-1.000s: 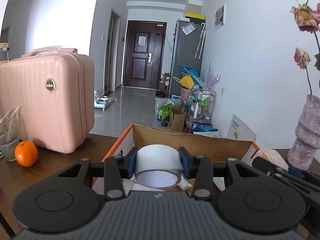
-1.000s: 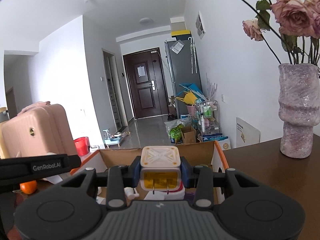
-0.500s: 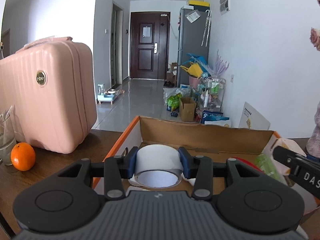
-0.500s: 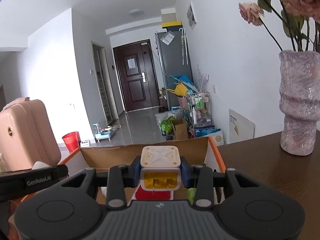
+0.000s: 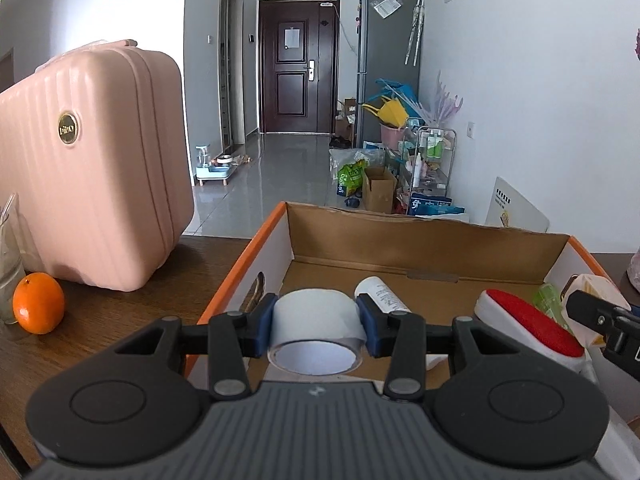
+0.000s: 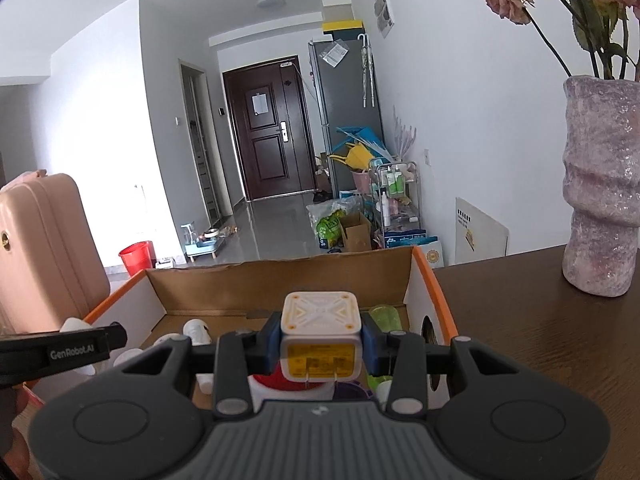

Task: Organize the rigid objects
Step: 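Lower both grippers into the box and open them to release tape and plug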

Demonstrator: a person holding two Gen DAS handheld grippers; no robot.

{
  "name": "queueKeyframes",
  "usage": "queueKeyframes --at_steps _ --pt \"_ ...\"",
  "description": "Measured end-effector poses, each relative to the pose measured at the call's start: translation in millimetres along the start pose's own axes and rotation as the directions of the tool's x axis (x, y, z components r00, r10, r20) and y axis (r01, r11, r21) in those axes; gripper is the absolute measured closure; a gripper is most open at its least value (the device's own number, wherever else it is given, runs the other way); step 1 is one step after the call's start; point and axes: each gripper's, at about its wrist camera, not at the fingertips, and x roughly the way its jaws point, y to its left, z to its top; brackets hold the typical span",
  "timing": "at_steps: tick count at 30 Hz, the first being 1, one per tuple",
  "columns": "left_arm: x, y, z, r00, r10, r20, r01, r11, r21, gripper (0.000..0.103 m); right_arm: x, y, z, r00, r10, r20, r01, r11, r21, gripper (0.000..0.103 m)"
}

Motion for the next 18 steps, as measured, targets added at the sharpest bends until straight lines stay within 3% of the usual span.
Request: queueKeyframes --at_steps 3,7,8,11,13,16,18 --pt "-1 -1 0 1.0 0.002 -0.004 -0.002 1.0 0.0 0.056 2 1 0 1.0 -0.002 -0.016 0.002 1.0 -0.005 0.065" --pt "-2 0 2 1.0 0.007 0.013 -0.007 1.0 0.0 0.027 1 1 1 1.0 -0.017 -0.016 0.017 1.0 -0.01 0.061" --pt "-4 0 1 1.0 0.01 0.022 -0.011 1.0 0.003 0.026 1 1 1 1.0 -0.023 -0.016 0.023 1.0 -0.01 0.06" --pt "-6 3 1 0.999 0.018 0.031 -0.018 1.0 0.003 0.012 -2 1 -1 0.999 -0.03 -0.017 0.03 1.0 -0.011 0.037" --pt "-8 7 1 0.999 0.029 0.04 -0.029 1.0 -0.007 0.0 -5 2 -2 0.999 -0.037 -0.004 0.036 0.999 -0.019 0.016" --pt "-10 13 2 0.998 0.024 0.051 -0.022 0.999 -0.025 0.0 -8 4 -1 0.999 -0.041 0.023 0.041 0.999 -0.028 0.001" --pt "-11 16 2 0.998 0.026 0.054 -0.025 0.999 -0.03 0.0 -11 5 -2 0.999 -0.039 0.033 0.04 0.999 -0.03 0.0"
